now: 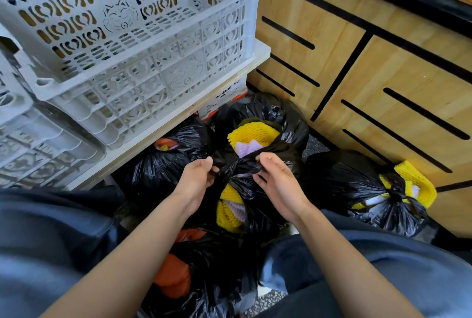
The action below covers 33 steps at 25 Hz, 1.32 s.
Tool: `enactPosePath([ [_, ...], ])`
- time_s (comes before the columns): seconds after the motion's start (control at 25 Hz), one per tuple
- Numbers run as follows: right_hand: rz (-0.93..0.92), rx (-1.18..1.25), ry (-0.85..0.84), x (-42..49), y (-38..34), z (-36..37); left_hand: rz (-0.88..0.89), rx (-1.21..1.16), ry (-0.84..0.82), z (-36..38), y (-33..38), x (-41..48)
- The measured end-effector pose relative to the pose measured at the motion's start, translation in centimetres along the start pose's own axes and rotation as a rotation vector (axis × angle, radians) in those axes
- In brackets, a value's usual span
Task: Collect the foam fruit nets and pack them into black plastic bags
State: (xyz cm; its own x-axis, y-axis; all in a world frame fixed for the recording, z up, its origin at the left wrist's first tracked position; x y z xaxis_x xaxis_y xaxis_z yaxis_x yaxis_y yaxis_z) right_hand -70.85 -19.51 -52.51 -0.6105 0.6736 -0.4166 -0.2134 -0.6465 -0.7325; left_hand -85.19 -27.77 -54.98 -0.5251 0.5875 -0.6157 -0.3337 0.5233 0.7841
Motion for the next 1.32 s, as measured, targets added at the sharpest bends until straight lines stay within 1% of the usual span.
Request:
enactPosePath([
  [0.04,-0.028,-0.09,-0.022,0.0,-0.5,0.4,0.007,-0.102,-0.03,0.4,0.7,-0.6],
  [0.12,-0.086,-0.291,-0.047,-0.1,-1.1,1.2,0.018,-0.183,-0.107,1.2,1.6,-1.8],
  [0.2,-0.131,-0.47,-0.081,0.0,-1.2,1.8,0.012,-0.176,-0.205,2.3,1.7,-2.8],
  [0.28,-0.159,-0.666,-0.168,0.1,-0.5,2.6,-0.002,-0.129,-0.275,3.2,1.4,-3.3],
  [0.32,-0.151,-0.726,-0.203,0.2,0.0,2.7,-0.002,-0.105,-0.293,3.4,1.3,-3.4],
  [0.48,-0.024,-0.728,-0.302,0.5,1.4,2.8,0.03,-0.03,-0.342,3.3,0.8,-3.5],
  [0.56,0.024,-0.712,-0.329,0.4,2.0,3.0,0.074,0.063,-0.36,3.2,0.5,-3.5],
  [0.68,0.003,-0.708,-0.284,0.7,2.0,2.4,0.109,0.15,-0.281,2.2,1.0,-2.9],
  [0.84,-0.028,-0.707,-0.213,0.7,1.2,1.7,0.009,0.031,-0.265,1.7,0.9,-1.6],
  [0.88,-0.026,-0.705,-0.197,0.6,1.1,1.5,-0.007,0.053,-0.252,1.5,0.7,-1.2],
  [0.96,-0.039,-0.719,-0.205,0.4,1.0,1.5,0.007,0.184,-0.179,0.4,0.1,0.0],
  [1.04,-0.078,-0.797,-0.256,0.0,1.1,2.2,0.127,0.384,-0.053,-1.0,0.7,1.0],
  [1.12,-0.142,-0.899,-0.235,-0.2,0.9,2.1,0.312,0.557,0.032,-0.8,2.3,0.8],
  [1.2,-0.267,-1.064,-0.133,0.3,-0.4,1.1,0.419,0.661,0.087,-0.3,3.3,0.4],
  [1.28,-0.366,-1.216,-0.031,0.6,-1.7,0.1,0.469,0.715,0.058,0.1,3.7,0.4],
  [1.32,-0.348,-1.247,0.012,0.3,-1.9,-0.7,0.462,0.74,0.036,-0.1,3.9,0.2],
])
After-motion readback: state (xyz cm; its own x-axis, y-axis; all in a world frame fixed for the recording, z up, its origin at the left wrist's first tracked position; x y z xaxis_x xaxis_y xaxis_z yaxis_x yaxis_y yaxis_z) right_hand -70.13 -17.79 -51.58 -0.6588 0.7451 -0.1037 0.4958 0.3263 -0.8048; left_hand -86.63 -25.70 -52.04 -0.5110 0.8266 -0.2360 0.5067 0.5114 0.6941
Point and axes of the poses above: each hand's wrist, its own x-axis towards the middle knuckle, its own z-axis out of the palm, y = z × x, the point moved 10 cm from there along x, towards the middle knuckle, and after that the axes turned 6 degrees about x, right-handed, at the moved point
